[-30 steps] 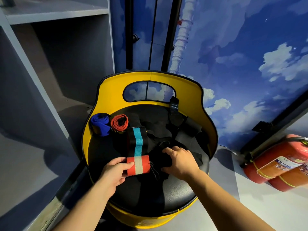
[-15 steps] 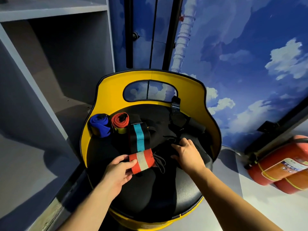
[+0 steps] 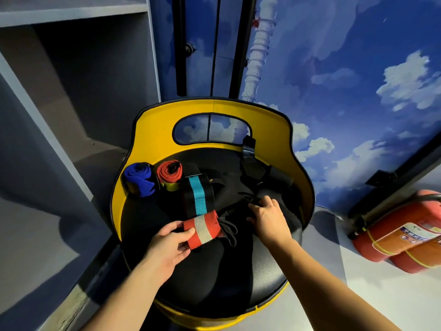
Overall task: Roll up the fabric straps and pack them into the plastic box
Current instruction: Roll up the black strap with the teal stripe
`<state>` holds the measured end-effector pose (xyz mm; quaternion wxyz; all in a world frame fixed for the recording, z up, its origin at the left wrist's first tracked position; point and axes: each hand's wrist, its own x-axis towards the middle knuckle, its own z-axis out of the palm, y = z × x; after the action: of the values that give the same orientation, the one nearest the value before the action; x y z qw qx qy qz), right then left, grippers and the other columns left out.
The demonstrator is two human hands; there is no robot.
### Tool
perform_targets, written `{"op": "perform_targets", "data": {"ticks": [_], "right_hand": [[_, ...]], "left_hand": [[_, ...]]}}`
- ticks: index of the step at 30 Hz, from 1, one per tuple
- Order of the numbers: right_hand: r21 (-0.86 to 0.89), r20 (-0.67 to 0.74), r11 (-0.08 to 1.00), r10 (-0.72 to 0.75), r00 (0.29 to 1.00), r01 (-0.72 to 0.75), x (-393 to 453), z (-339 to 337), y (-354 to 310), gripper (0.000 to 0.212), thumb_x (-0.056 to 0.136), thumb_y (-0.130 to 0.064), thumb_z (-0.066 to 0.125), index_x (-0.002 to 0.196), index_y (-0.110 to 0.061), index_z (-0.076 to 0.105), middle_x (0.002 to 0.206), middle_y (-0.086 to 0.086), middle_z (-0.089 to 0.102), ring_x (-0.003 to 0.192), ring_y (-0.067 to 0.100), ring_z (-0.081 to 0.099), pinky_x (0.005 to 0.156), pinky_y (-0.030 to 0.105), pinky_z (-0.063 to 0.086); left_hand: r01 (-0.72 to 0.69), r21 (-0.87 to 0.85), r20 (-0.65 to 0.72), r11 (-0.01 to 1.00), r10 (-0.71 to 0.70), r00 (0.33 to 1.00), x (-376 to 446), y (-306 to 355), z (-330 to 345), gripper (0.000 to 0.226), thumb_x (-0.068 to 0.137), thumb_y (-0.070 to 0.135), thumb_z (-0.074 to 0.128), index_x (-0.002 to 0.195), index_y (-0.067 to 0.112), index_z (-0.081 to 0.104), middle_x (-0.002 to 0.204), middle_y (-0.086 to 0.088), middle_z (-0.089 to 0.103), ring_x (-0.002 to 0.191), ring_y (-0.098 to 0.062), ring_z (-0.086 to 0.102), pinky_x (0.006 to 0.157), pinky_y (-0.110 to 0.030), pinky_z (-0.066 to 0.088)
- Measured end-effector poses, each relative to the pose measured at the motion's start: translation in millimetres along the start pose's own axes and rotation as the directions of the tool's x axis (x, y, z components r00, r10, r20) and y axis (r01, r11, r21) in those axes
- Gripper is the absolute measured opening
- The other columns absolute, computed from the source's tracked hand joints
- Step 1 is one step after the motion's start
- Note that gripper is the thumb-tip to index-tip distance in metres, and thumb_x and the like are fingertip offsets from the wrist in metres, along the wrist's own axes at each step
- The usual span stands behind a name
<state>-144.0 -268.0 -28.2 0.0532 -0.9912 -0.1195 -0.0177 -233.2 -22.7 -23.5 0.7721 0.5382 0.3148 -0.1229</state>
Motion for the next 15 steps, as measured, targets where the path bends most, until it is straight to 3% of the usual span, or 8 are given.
{"op": "perform_targets", "data": {"ticks": [9, 15], "right_hand": [[-0.024, -0.078, 0.999, 0.020, 0.997, -0.022, 4, 10, 5, 0.027, 0.089, -0.027, 0.068, 0.113, -0.013, 0.069, 0.103, 0.012, 0.050, 0.097, 0.034, 0.049, 0.083, 0.040, 0.047], [-0.067, -0.151, 0.994, 0.075, 0.986, -0.086, 9, 16, 18, 0.018, 0.084, -0.011, 0.069, 0.102, -0.011, 0.072, 0.094, 0.011, 0.049, 0.087, 0.033, 0.049, 0.072, 0.037, 0.045]], "left_hand": [[0.016, -0.025, 0.037, 1.000, -0.016, 0.999, 2, -1, -3, 0.030, 0.088, 0.005, 0.072, 0.114, 0.021, 0.066, 0.110, -0.015, 0.073, 0.107, -0.029, 0.067, 0.088, -0.039, 0.053], [0.008, 0.005, 0.022, 1.000, -0.008, 1.000, 5, -5, -14, 0.038, 0.088, 0.005, 0.072, 0.121, 0.022, 0.065, 0.114, -0.015, 0.071, 0.111, -0.031, 0.065, 0.097, -0.043, 0.051]]}}
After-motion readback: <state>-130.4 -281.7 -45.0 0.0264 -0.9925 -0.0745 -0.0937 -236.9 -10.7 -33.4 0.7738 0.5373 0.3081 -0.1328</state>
